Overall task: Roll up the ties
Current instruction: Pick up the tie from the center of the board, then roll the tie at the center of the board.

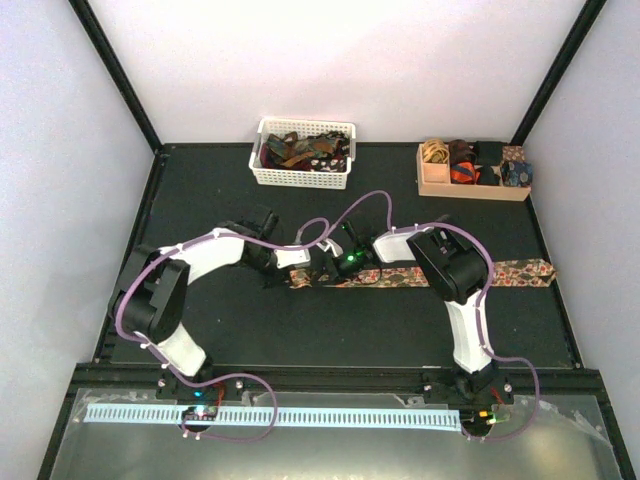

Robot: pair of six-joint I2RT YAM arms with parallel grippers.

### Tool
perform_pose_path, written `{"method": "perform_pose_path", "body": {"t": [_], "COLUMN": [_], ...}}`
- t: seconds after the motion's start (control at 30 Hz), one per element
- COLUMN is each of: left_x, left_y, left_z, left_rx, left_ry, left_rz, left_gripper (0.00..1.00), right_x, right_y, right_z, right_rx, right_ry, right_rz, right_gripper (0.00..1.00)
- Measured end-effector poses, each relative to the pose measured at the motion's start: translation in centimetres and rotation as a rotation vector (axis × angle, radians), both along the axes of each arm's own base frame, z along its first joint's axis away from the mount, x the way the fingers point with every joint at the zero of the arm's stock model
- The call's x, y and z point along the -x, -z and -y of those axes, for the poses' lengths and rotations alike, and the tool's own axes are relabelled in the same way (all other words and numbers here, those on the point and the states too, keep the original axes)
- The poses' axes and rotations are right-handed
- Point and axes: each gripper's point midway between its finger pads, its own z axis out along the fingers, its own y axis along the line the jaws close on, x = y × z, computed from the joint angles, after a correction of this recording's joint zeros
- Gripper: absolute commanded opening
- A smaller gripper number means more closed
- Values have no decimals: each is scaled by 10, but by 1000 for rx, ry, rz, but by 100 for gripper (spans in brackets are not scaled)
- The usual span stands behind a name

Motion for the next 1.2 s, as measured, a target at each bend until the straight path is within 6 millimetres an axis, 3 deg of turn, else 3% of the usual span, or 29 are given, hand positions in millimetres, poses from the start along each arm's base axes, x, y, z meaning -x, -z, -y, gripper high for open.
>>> {"method": "perform_pose_path", "body": {"t": [0.37,0.47,0.63,0.8,0.97,1.1,1.2], "left_x": [-6,-10,-9,-9,-9,-9,-7], "left_y": [-35,-36,-27,-28,-28,-28,-28], "left_z": [48,59,60,61,61,62,64], "left_rx": [107,116,104,108,110,107,106], "left_ry": [58,67,66,64,58,57,63], "left_rz": [40,37,13,10,9,9,7], "left_gripper": [36,35,35,35,35,35,35], "right_x": [0,0,3,4,8,10,4], "right_y": [-1,-1,-7,-32,-41,-47,-53], "right_z": [-1,-1,3,11,29,41,39], "right_rx": [0,0,9,10,-10,-46,-76], "right_ry": [-3,-3,-15,-36,-36,3,33], "right_rz": [-9,-11,6,76,78,39,28], "right_gripper": [1,3,13,22,42,44,44]}}
